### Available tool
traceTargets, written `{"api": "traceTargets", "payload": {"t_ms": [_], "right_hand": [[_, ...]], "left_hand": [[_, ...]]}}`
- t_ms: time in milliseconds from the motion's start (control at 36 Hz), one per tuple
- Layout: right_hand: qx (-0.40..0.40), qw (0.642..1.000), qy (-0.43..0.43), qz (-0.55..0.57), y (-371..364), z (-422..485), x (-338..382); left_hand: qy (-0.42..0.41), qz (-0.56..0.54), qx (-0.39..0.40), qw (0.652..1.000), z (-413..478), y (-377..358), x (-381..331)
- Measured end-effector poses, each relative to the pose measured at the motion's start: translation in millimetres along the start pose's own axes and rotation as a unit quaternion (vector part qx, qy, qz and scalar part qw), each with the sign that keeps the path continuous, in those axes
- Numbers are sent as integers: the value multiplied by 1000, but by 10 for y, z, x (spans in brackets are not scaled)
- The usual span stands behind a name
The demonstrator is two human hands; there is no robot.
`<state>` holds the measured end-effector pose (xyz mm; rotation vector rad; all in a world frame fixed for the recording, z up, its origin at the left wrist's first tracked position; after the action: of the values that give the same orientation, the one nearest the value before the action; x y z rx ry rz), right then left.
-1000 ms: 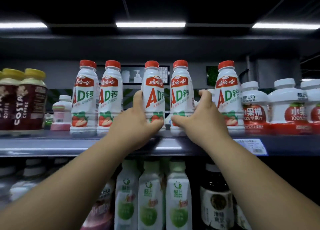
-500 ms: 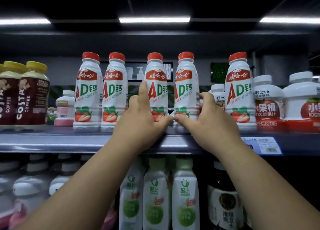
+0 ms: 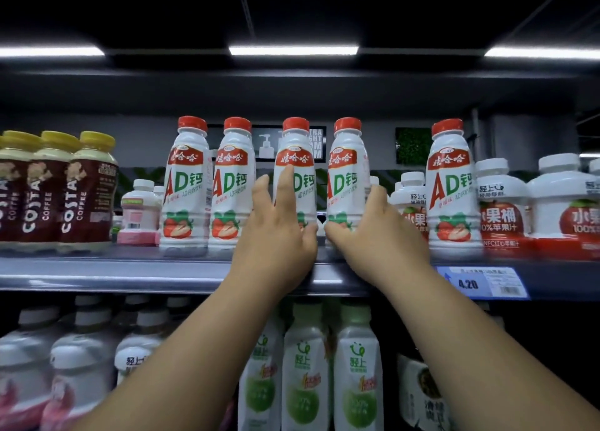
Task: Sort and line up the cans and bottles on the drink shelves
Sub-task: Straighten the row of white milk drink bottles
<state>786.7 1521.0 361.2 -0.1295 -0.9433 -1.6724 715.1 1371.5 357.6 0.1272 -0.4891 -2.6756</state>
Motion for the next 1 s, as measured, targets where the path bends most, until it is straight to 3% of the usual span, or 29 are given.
{"api": "traceTargets", "payload": {"t_ms": [167, 333, 528, 694, 1000], "right_hand": [[-14, 999, 43, -4, -9, -88, 73], [47, 998, 16, 42, -27, -79, 139], [18, 1000, 7, -4, -126, -112, 103], [29, 999, 29, 4, -145, -120, 113], [22, 999, 41, -10, -119, -172, 142]], "left_hand": [[-20, -10, -33, 999, -19, 56, -26], [-34, 0, -50, 998, -2, 108, -56], [-91, 238, -19, 967, -29, 358, 142], [8, 182, 5, 983, -137, 387, 497], [-10, 210, 31, 977, -119, 322, 471]]}}
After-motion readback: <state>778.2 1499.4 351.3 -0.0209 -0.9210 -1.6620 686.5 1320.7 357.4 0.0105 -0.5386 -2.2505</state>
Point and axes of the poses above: each hand's wrist, its own z-axis towards the middle knuckle, its own y-axis out of the back of the hand, x = y × z, the point moved 10 cm from there along z, towards the middle knuckle, and after that the axes turned 13 degrees about -y, right-handed, at the moved point
